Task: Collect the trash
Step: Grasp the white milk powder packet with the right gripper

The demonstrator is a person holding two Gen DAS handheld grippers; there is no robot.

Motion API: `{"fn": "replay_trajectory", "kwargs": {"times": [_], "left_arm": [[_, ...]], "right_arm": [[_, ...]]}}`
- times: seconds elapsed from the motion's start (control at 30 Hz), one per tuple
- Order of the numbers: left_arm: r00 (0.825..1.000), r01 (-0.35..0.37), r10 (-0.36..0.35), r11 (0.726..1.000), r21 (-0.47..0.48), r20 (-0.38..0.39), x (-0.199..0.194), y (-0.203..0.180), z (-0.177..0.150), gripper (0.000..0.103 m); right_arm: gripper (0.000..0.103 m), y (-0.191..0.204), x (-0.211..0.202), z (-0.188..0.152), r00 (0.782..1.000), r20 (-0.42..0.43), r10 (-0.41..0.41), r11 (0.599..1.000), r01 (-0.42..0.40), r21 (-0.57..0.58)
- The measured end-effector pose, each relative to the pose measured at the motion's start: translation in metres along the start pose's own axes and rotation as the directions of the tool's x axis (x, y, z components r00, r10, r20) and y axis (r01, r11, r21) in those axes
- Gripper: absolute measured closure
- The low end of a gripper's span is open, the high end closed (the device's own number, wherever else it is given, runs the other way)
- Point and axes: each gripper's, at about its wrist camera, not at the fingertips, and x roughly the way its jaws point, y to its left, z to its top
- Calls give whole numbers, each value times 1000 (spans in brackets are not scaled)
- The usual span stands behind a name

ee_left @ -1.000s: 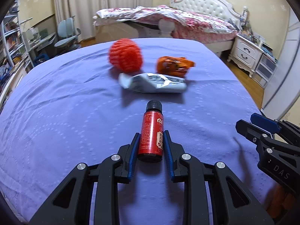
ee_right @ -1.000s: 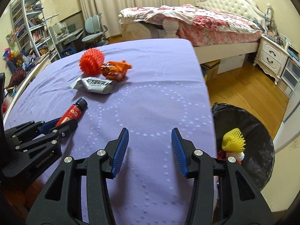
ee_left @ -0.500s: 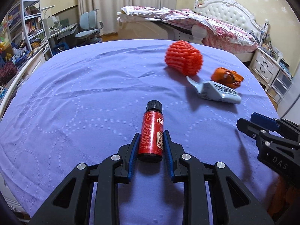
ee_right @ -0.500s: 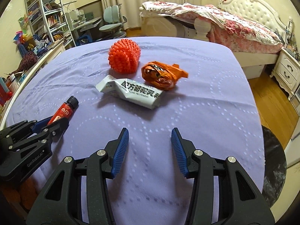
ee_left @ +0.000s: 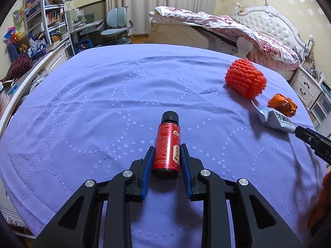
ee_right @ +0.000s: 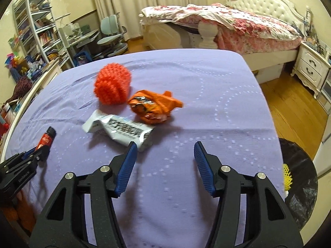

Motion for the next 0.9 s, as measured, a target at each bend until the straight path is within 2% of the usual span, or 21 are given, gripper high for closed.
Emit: {"fn": "replay_trajectory", "kwargs": {"times": [0.23,0.4,0.67,0.9], "left_arm": [[1000,-16,16,1000,12,7,2,-2,1,75],[1000,-9,9,1000,6,6,2,0,2,75],[1000,-16,16,1000,-16,7,1,8,2,75],[1000,-24,24,999,-49,7,2,21,4,75]], "right_arm": [[47,-11,12,12,999,-5,-39,999,39,16],[47,-3,12,8,1000,-24,-5,1000,5,-21],[46,42,7,-12,995,-66,80,986,-88,-141],[46,62,11,-12,990,-74,116,982,-126,-141]]}}
